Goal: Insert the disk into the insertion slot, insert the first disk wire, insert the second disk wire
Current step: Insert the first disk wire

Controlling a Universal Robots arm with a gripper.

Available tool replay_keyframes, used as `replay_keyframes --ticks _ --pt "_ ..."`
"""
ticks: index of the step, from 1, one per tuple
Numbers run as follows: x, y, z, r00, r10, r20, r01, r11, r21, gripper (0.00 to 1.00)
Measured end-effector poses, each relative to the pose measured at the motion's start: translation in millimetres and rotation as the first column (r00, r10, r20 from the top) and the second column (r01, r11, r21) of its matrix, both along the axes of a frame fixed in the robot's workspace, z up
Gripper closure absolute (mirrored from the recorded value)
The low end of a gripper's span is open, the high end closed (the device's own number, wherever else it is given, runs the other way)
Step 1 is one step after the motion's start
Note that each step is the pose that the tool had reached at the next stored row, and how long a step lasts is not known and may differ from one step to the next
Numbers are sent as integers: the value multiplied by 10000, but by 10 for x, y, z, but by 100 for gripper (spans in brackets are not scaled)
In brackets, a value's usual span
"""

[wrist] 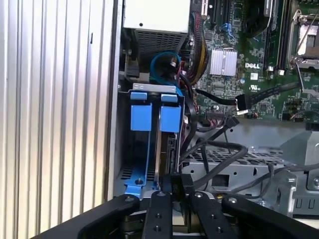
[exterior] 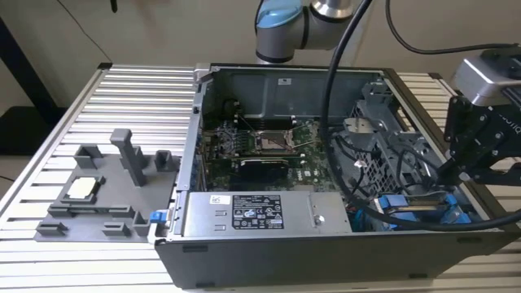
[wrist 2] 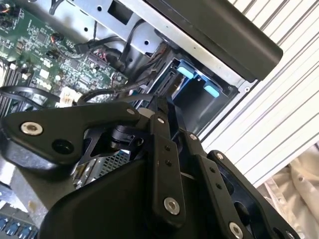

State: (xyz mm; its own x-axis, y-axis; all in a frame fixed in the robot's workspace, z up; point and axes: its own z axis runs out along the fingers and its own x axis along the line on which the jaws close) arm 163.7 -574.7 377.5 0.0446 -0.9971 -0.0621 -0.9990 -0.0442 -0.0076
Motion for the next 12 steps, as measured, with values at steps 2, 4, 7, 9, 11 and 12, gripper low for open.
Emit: replay_keyframes --ticks 2,4,7,9,11,12 --pt "0 0 -30 10000 -19 11 19 10000 12 81" --pt "0 0 -61 10000 -19 23 19 10000 27 81" --pt "0 0 -102 10000 -19 32 19 10000 48 81" --pt "0 0 -112 10000 -20 34 19 10000 63 81" --pt "0 0 -112 10000 -20 34 19 10000 66 81" --pt "0 0 -112 10000 -20 34 19 10000 68 81"
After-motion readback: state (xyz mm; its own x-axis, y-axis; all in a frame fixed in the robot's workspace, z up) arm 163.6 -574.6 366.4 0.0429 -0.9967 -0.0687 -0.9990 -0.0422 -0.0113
